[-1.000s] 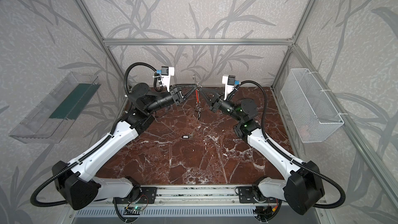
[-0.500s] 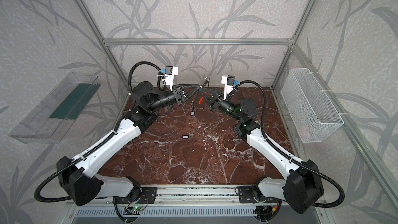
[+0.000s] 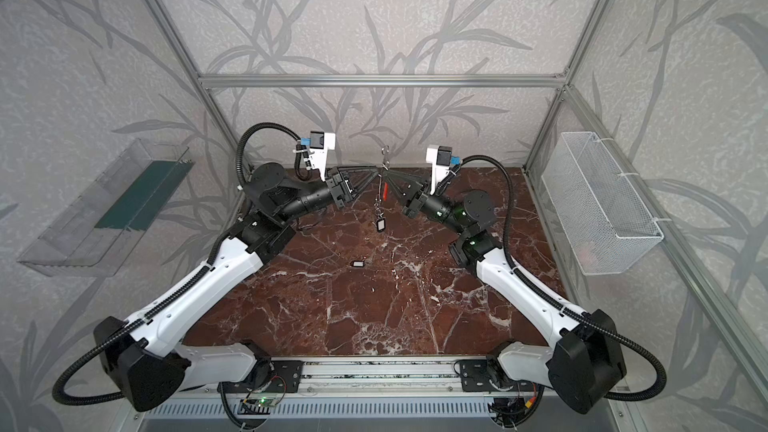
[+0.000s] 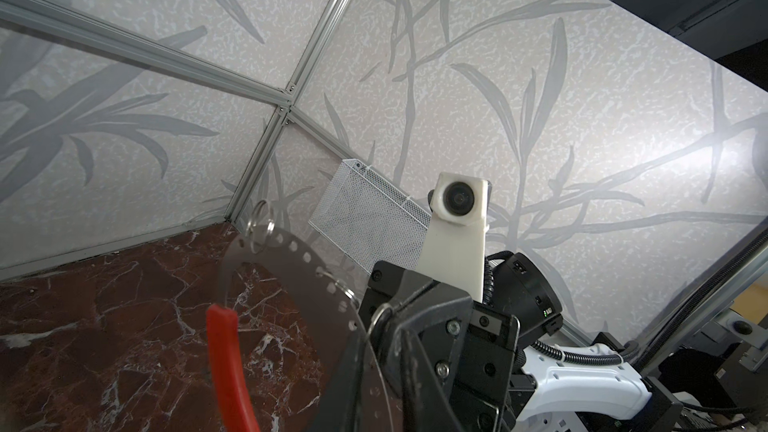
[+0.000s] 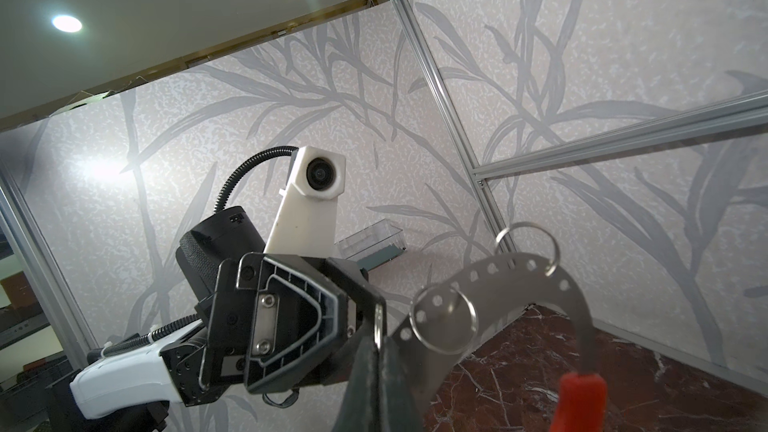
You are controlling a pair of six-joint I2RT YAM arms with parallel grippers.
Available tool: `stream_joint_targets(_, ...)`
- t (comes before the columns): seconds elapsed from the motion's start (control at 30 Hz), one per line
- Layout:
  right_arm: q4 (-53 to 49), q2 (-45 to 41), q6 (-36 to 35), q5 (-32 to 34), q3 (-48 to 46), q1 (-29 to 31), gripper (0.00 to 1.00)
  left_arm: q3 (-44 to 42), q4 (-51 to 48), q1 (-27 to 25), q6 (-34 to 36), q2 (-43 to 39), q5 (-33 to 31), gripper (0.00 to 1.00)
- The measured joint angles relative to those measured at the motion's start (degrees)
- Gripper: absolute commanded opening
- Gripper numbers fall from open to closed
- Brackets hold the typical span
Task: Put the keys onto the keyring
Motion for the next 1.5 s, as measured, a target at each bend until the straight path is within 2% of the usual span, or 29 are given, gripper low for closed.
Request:
stream_joint_targets(0.33,0.00,-0.13,0.04,-0.04,0.00,0.00,0.00,-0.09,1.20,0.15,-1.77,0.50,1.62,0.18)
stream_joint_targets(0.53,0.07,-0.20,0.63,-0.11,0.00,0.00,0.00,-0.09,1.73,0.24,-2.80,1.14,2.03,0.10)
stream_joint_targets(0.83,0.04,-0.42,0.66,-0.20,0.00,0.37,0.00,-0.09,1.92,0.11,-3.39,1.53,3.15,0.09)
stream_joint_targets(0.93,0.04,-0.44,0.68,-0.20,0.00,0.39,0.00,-0.09,1.90,0.11,-3.48,1.53,3.17,0.00)
stream_joint_targets(1.13,-0.22,-0.46,0.52,-0.35,0.00,0.39,0.00,0.02,1.22,0.13,-3.32,1.53,3.21,0.00)
stream_joint_targets(1.17,-0.57,-0.52,0.33,-0.33,0.00,0.39,0.01,0.37,0.37,0.17,-3.10,1.57,3.23,0.00)
stream_joint_targets(1.23,-1.77,-0.87,-0.31,-0.09,0.00,0.39,0.14,1.33,-1.60,0.20,-2.27,1.86,3.26,0.00)
stream_joint_targets(1.3,-4.09,-1.55,-1.16,0.24,0.00,0.37,0.22,2.10,-3.65,0.11,-1.03,1.92,3.43,0.00)
stream_joint_targets(1.4,-8.20,-2.75,-2.34,0.35,0.00,0.11,0.29,2.93,-7.39,-0.02,1.77,1.86,3.39,0.00)
stream_joint_targets(1.5,-12.87,-4.20,-3.32,-0.15,0.00,-1.07,0.29,4.04,-13.07,-0.13,5.79,1.86,3.39,0.00)
